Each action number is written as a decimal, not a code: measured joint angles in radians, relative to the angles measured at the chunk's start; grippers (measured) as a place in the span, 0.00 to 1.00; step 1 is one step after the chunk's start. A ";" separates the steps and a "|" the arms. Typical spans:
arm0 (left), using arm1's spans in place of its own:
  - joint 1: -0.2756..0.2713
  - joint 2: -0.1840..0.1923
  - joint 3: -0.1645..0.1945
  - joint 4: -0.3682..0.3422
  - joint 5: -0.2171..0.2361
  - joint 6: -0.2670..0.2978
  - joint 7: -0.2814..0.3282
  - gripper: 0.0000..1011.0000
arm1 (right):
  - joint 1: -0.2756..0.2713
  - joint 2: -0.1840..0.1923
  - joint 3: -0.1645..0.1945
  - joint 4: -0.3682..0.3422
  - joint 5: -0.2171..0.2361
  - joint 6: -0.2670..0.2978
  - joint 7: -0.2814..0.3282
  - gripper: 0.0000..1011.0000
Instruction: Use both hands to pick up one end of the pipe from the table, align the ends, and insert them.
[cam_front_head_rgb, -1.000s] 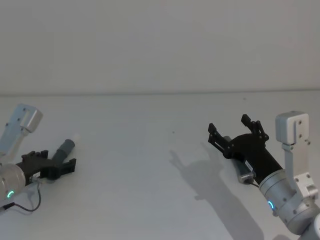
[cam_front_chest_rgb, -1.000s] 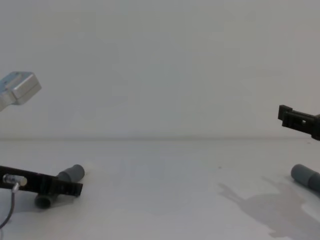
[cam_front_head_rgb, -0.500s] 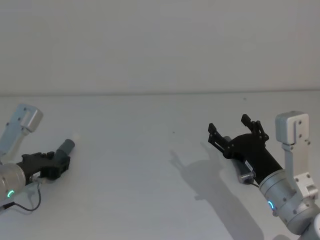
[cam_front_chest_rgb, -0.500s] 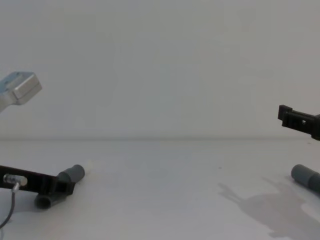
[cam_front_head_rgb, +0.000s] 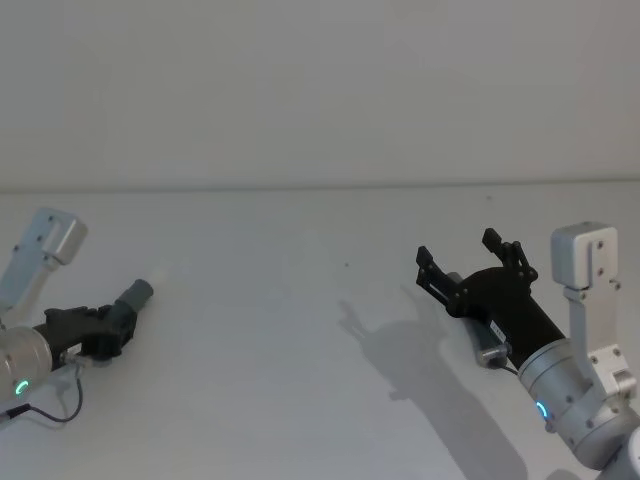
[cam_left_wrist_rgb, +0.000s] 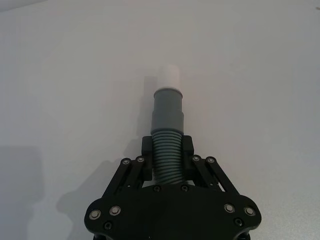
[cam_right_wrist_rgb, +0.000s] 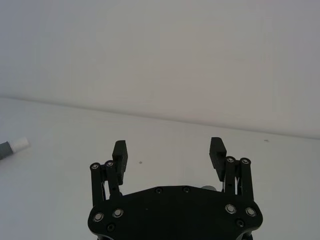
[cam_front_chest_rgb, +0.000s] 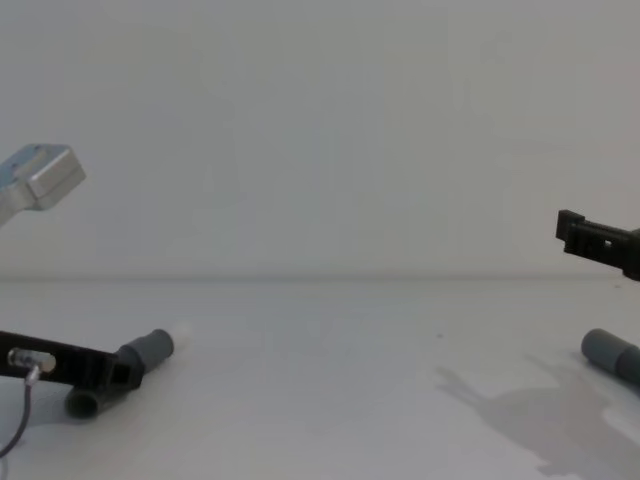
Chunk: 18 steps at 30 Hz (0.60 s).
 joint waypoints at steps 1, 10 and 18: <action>0.000 0.000 0.000 0.000 0.000 0.000 0.000 0.30 | 0.000 0.000 0.000 0.000 0.000 0.000 0.000 0.99; 0.000 0.000 0.000 0.000 0.001 0.001 0.000 0.30 | -0.005 0.007 0.014 0.004 0.000 0.008 0.000 0.99; 0.000 0.000 0.000 0.000 0.001 0.001 0.000 0.30 | -0.016 0.032 0.050 0.009 0.007 0.053 0.001 0.99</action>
